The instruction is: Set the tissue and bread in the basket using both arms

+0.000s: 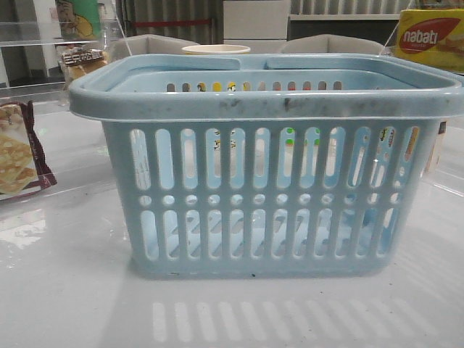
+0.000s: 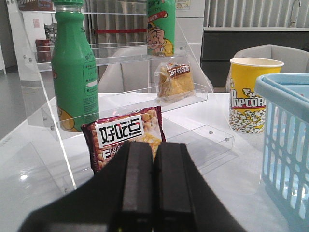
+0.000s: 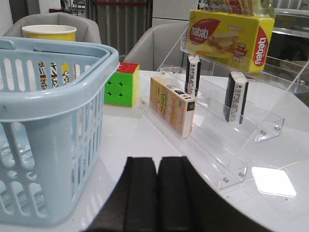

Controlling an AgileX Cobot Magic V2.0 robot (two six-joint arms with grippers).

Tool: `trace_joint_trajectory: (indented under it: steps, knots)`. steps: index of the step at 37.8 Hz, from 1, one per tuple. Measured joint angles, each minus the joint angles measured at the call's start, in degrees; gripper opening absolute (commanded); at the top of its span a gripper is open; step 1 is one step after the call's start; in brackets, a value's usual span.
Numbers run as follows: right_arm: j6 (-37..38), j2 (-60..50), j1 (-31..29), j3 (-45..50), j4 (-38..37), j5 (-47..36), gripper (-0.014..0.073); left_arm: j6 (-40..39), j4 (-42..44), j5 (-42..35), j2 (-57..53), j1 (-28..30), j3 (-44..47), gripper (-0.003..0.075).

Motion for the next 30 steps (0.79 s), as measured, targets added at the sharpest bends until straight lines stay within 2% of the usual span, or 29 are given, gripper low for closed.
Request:
trace_joint_trajectory:
  steps: [30]
  knots:
    - [0.0,0.0,0.0,0.0,0.0,-1.3,0.0029,0.0,0.0,0.0,0.0,0.0,0.0,0.009]
